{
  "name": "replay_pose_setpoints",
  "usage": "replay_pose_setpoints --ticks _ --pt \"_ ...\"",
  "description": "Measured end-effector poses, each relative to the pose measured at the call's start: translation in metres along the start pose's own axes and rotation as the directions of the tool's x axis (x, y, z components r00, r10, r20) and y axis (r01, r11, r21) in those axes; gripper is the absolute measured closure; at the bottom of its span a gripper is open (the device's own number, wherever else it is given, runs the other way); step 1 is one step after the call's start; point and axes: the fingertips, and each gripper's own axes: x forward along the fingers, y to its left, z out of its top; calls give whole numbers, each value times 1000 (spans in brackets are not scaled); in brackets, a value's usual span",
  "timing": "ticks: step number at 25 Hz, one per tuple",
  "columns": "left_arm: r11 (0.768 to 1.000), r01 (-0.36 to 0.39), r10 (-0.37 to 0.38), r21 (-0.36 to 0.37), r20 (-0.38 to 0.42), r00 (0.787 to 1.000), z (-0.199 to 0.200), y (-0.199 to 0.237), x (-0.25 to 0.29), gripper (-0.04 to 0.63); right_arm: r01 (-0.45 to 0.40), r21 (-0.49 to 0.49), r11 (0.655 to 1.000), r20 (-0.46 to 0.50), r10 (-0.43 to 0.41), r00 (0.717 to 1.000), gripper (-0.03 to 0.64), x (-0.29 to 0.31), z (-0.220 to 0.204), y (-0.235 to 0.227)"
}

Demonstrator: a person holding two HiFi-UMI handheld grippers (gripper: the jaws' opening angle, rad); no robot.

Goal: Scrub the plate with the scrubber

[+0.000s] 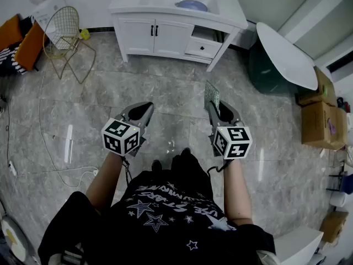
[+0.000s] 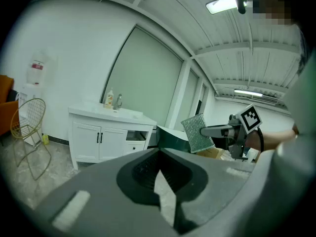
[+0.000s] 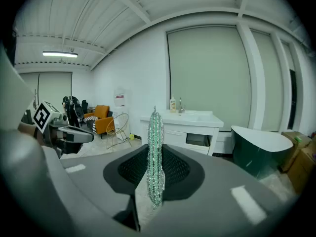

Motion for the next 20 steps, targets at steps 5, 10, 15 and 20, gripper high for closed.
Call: replay_pose_setpoints --ticks 5,10,15,20 --pt "1000 -9 9 -19 -9 1000 -8 2 -2 595 -23 6 1000 -19 24 1000 514 8 -6 4" --pt "998 -30 29 -64 -12 999 -9 9 -9 595 -31 5 1000 -11 31 999 514 11 2 6" --pt "997 -38 40 -62 35 999 -3 8 -21 595 -25 34 999 -8 26 1000 514 5 -9 13" --pt "996 -57 60 -75 35 998 -13 14 -35 595 -20 29 999 -10 20 1000 514 3 -12 23"
